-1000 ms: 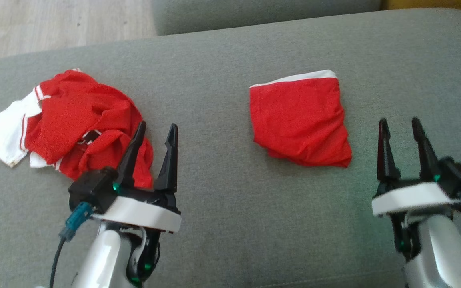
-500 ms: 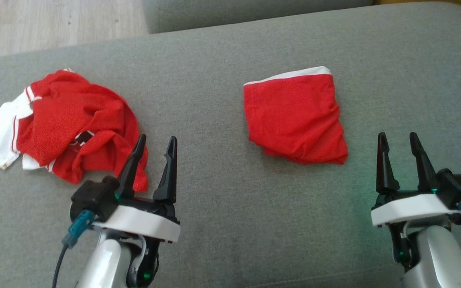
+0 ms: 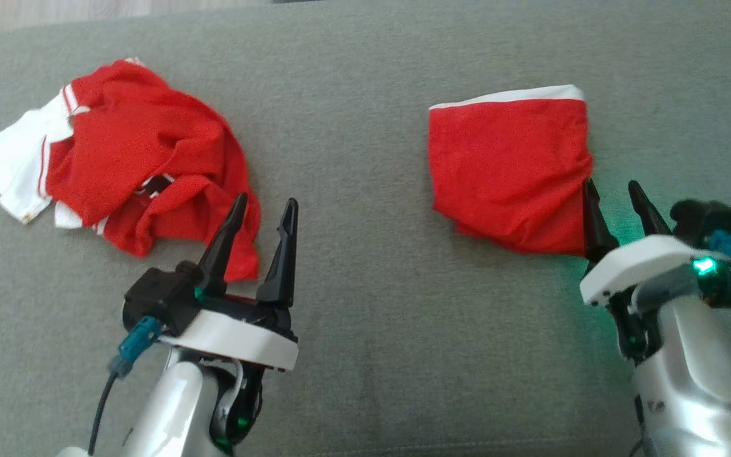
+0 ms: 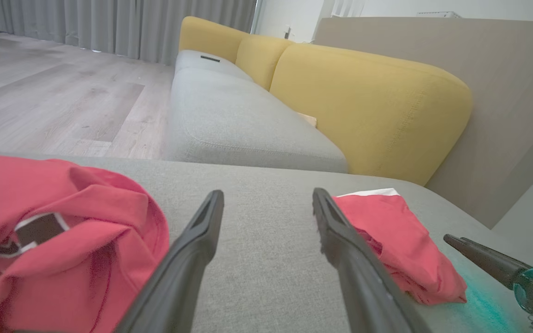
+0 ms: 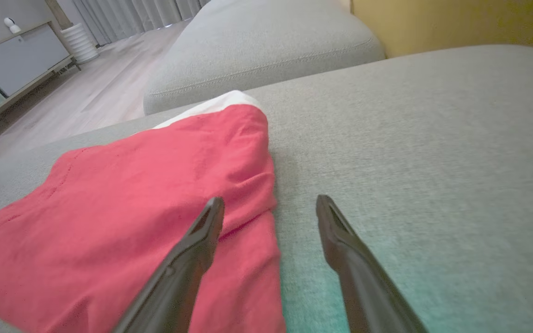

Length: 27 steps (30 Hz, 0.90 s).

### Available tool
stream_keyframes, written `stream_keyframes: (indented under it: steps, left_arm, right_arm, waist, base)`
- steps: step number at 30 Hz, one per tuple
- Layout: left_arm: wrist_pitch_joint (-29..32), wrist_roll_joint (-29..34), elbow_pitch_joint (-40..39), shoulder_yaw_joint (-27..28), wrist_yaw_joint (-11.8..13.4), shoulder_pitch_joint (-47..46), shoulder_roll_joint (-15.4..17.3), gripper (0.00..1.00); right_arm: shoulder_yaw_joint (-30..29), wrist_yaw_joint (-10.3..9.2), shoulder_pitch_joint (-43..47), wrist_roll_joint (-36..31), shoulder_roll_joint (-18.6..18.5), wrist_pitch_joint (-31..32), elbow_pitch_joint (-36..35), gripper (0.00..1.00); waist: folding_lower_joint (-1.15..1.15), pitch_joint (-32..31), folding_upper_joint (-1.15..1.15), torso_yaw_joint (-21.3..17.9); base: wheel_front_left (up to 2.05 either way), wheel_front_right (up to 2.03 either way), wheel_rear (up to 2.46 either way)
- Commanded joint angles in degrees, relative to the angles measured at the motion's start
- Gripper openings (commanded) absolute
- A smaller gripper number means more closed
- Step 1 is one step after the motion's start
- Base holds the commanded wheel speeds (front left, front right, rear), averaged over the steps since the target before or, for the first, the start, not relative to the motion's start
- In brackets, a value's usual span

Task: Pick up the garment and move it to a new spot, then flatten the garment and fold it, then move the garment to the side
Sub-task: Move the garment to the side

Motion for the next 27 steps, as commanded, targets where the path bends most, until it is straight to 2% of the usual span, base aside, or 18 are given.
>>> stream_keyframes:
  steps: [1, 6, 13, 14, 15, 16, 21, 27]
  left_arm:
    - [-0.3, 0.0, -1.9, 1.1, 0.1, -2.8, 0.4, 1.00]
    - [-0.3, -0.3, -1.7, 0.7, 0.3, -3.4, 0.4, 1.00]
    - [-0.3, -0.2, -1.6, 0.5, 0.4, -3.6, 0.4, 1.00]
    - [-0.3, -0.1, -1.6, 0.5, 0.4, -3.7, 0.4, 1.00]
    - [-0.3, 0.1, -1.6, 0.5, 0.4, -3.7, 0.4, 1.00]
    - [-0.3, 0.2, -1.6, 0.6, 0.5, -3.7, 0.4, 1.00]
    - [-0.3, 0.4, -1.6, 1.0, 0.5, -3.4, 0.4, 1.00]
    - [-0.3, 0.4, -1.9, 0.9, 0.4, -3.6, 0.4, 1.00]
  right_arm:
    - [0.8, -0.05, -3.3, 0.7, -0.1, 1.1, -0.1, 1.00]
    - [-0.4, -0.05, -8.3, 4.0, -0.1, 5.3, 7.1, 1.00]
    - [1.9, -0.05, -11.2, 5.8, -0.1, 9.3, 15.7, 1.00]
    - [2.5, -0.05, -11.5, 5.9, -0.1, 9.6, 16.5, 0.93]
    - [3.1, -0.05, -11.8, 5.9, -0.1, 9.6, 17.1, 0.54]
    - [3.6, -0.05, -12.0, 5.3, -0.1, 9.3, 17.5, 0.00]
    - [5.8, -0.05, -13.2, 1.6, -2.3, 7.7, 17.7, 0.00]
    - [11.2, -0.05, -14.7, -2.6, -9.7, 7.8, 15.7, 0.00]
  waist:
    - [0.00, 1.2, 0.00, 1.4]
    - [0.00, 2.4, 0.00, 3.2]
    - [0.00, 2.6, 0.00, 3.8]
    - [0.00, 2.5, 0.00, 3.8]
    - [0.00, 2.4, 0.00, 3.7]
    - [0.00, 2.3, 0.00, 3.4]
    - [0.00, 1.9, 0.00, 2.3]
    - [0.00, 2.1, 0.00, 0.6]
  base:
    - [0.00, 0.00, 0.00]
    - [0.00, 0.00, 0.00]
    - [0.00, 0.00, 0.00]
    - [0.00, 0.00, 0.00]
    - [0.00, 0.00, 0.00]
    - [0.00, 0.00, 0.00]
    - [0.00, 0.00, 0.00]
    - [0.00, 0.00, 0.00]
